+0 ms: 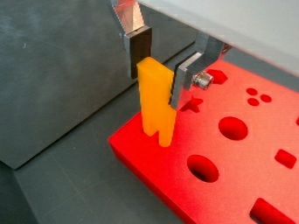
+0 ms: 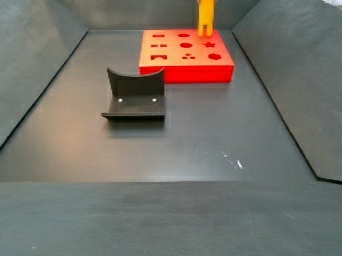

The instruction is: Insert the square-circle object.

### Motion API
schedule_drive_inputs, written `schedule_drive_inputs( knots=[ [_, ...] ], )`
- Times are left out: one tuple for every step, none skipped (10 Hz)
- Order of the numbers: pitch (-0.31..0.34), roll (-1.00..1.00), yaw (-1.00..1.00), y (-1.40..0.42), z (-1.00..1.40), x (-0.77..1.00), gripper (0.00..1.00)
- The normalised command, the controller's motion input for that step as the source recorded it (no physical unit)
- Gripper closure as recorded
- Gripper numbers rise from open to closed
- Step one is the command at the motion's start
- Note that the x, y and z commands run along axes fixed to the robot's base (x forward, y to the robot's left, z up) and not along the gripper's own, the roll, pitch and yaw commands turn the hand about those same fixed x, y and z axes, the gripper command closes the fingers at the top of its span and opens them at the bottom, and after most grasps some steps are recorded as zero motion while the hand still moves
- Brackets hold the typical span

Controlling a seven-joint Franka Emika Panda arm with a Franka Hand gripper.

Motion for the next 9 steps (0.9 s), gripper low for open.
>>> schedule_drive_inputs(
  knots=[
    [0.0,0.0,-0.13,-0.15,-1.0,0.16,1.0],
    [0.0,0.01,-0.15,-0.06,-1.0,0.13,1.0],
    [0.0,0.02,-0.26,-0.01,-1.0,0.15,1.0],
    [0.0,0.0,-0.31,0.0,-1.0,0.08,1.0],
    [0.251,0.12,0.0,-0.05,-0.62,0.17,1.0],
    [0.427,0.0,-0.17,-0.03,-0.35,0.33,1.0],
    [0.361,0.0,-0.19,-0.12,-0.48,0.39,1.0],
    [0.291,0.0,-0.13,-0.05,-0.64,0.2,1.0],
    [0.193,-0.02,0.0,-0.07,-0.84,0.03,1.0]
  ],
)
